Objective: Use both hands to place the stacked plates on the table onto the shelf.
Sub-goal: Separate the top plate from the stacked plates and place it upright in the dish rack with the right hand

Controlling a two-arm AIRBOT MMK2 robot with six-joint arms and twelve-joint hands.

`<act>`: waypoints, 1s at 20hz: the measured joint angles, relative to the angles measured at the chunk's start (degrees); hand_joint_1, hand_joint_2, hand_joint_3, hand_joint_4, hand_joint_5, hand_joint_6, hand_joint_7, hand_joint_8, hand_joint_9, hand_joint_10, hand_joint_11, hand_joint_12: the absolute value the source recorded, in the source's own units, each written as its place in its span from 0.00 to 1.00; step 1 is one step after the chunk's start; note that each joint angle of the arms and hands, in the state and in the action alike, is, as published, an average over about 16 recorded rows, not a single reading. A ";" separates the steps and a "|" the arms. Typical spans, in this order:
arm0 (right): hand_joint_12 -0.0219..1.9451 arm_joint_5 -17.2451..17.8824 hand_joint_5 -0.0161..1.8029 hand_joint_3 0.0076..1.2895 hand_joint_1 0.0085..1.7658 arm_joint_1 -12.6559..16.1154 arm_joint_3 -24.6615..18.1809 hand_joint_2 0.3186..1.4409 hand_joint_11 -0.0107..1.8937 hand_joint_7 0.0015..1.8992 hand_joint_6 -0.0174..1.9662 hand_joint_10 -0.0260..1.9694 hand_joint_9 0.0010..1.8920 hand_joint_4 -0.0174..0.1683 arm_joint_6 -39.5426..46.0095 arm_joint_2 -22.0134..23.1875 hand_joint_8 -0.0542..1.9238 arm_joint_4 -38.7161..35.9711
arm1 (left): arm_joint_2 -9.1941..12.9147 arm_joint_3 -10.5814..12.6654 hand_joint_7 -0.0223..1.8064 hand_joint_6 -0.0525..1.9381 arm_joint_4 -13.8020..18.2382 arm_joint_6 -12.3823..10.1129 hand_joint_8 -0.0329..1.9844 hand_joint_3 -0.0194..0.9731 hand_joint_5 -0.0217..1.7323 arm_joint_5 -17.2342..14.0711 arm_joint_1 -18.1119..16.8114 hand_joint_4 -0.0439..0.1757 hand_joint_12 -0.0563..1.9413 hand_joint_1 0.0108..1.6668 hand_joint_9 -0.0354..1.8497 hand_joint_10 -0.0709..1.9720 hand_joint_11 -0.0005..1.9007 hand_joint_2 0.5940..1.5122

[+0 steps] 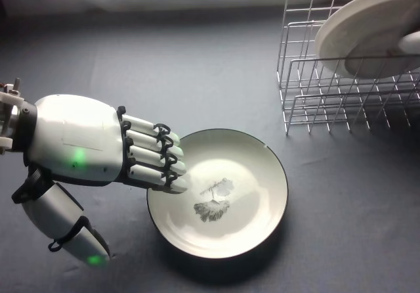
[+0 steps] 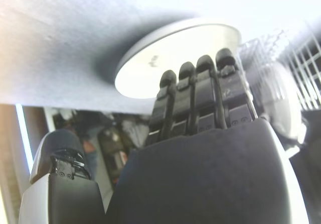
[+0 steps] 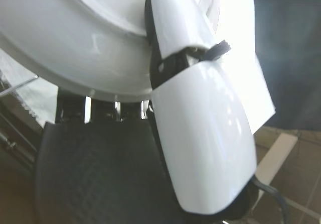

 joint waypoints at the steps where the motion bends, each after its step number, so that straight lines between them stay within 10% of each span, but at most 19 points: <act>1: 0.85 0.31 0.37 0.00 0.74 -0.37 0.00 0.71 0.29 0.39 0.62 0.59 0.34 0.07 0.01 0.01 0.50 -0.21 | -0.08 -0.16 0.05 0.03 -0.04 -0.02 0.02 0.04 0.07 0.30 0.37 0.19 0.07 0.00 0.04 0.04 0.01 0.49; 11: 0.46 1.34 0.15 0.01 0.47 -0.55 0.04 0.58 0.09 0.14 0.22 0.27 0.13 0.06 -0.21 0.04 0.15 -5.43 | -0.56 0.05 0.07 0.03 -0.44 -0.18 0.02 0.04 0.08 2.07 2.44 0.19 0.12 0.00 0.05 0.04 0.01 0.49; 20: 0.07 2.23 0.02 0.01 0.17 3.07 -0.06 0.35 0.02 0.00 0.00 0.03 0.01 0.08 -0.76 -0.12 0.03 -10.35 | -1.05 0.94 0.06 0.03 -1.02 -0.23 0.02 0.04 0.07 2.65 3.75 0.19 0.08 0.00 0.04 0.03 0.01 0.47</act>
